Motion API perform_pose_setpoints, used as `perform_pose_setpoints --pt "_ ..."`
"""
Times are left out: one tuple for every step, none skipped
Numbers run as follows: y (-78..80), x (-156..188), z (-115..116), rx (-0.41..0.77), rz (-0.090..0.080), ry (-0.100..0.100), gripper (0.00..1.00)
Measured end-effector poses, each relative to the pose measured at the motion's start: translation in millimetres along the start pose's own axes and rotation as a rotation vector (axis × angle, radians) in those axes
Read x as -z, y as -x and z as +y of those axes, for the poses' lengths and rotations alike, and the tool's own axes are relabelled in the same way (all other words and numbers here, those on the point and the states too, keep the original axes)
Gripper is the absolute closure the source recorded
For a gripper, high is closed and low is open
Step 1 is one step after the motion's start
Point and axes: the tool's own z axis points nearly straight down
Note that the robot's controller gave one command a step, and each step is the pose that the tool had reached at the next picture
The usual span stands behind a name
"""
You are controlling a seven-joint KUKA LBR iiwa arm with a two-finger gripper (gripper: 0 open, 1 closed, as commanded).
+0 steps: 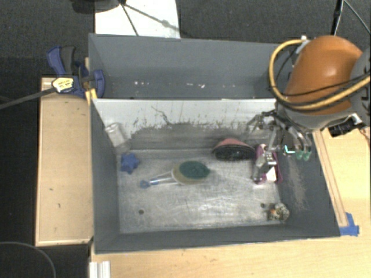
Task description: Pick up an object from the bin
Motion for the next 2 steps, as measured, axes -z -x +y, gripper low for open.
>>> perform_pose_setpoints --pt "37.5 -46 28 -0.064 -0.005 0.002 0.0" --pt "35.7 -98 7 0.119 -0.031 0.002 0.0"
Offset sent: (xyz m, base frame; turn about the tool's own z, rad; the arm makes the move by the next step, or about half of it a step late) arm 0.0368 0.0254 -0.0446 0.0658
